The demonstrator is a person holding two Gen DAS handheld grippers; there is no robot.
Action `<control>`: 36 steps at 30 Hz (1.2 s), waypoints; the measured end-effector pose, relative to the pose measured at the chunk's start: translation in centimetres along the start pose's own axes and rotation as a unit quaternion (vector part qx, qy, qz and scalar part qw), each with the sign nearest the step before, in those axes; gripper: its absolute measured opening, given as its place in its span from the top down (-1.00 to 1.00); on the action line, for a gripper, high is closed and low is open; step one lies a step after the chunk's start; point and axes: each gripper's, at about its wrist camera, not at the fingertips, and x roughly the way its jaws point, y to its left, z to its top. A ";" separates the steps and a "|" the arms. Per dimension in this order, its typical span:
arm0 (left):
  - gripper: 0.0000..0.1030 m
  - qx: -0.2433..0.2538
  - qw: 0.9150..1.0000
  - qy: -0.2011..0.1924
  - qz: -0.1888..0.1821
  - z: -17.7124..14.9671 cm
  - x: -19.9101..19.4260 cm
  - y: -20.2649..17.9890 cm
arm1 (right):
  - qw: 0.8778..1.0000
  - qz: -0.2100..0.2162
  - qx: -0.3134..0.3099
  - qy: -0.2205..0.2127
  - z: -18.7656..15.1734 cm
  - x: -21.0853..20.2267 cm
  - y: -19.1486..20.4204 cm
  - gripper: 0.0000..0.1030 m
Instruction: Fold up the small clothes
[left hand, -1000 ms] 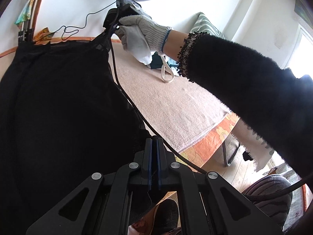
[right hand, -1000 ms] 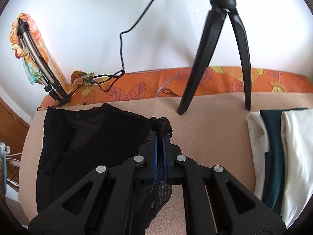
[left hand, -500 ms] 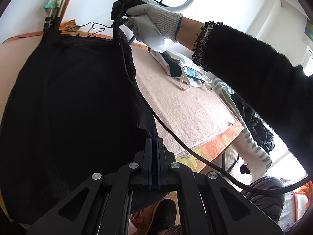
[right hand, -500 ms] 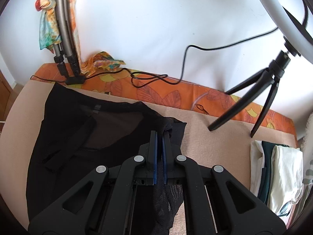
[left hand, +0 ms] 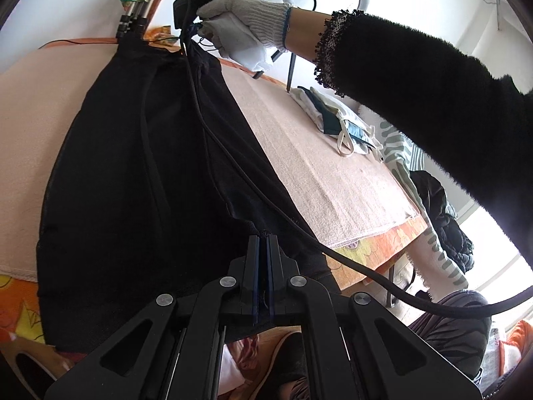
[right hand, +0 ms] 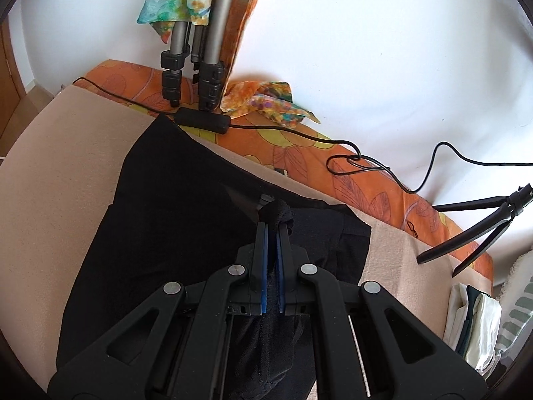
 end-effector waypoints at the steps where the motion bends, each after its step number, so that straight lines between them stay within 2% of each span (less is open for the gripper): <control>1: 0.95 0.000 1.000 0.001 0.004 -0.1 0.0 0.2 | 1.000 0.000 0.001 0.001 0.1 0.3 0.3 0.90; 9: 0.95 -0.001 1.000 0.006 0.016 -0.3 -0.1 1.0 | 1.000 0.005 -0.005 0.012 0.0 2.4 2.6 0.90; 11: 0.95 0.007 1.000 0.010 0.020 -0.3 0.0 0.7 | 0.999 0.028 -0.005 0.015 -0.1 2.6 2.9 0.88; 12: 0.89 0.008 1.000 0.015 0.020 -0.2 0.1 0.5 | 0.999 0.037 -0.002 0.013 -0.1 2.4 2.9 0.79; 13: 0.73 0.008 0.999 0.021 0.025 -0.2 0.2 0.5 | 0.999 0.043 0.003 0.011 -0.1 2.0 2.8 0.45; 14: 0.65 0.006 0.999 0.024 0.032 -0.1 0.2 0.4 | 0.998 0.056 0.008 0.005 -0.2 1.4 2.6 -0.04; 15: 0.54 0.005 0.999 0.024 0.032 0.0 0.1 0.3 | 0.998 0.065 0.014 -0.007 -0.3 0.5 2.3 -0.20; 16: 0.52 0.005 0.999 0.023 0.029 0.0 -0.1 0.3 | 0.997 0.070 0.023 -0.023 -0.5 -0.6 1.8 -0.24; 18: 0.45 0.012 0.999 0.019 0.032 0.0 -0.6 -0.2 | 0.994 0.095 0.040 -0.041 -1.0 -2.7 0.6 -0.24; 21: 0.16 0.026 0.999 0.009 0.034 -0.1 -1.8 -0.7 | 0.989 0.117 0.066 -0.066 -2.3 -6.1 -1.8 -0.24; 27: 0.15 0.053 0.998 -0.004 0.027 -0.2 -4.3 -1.4 | 0.979 0.140 0.112 -0.098 -7.7 -12.1 -5.9 -0.24; 36: 0.15 0.084 0.994 0.001 0.072 -0.5 -7.3 1.2 | 0.977 0.134 0.139 -0.086 -18.7 -17.9 -7.8 -0.24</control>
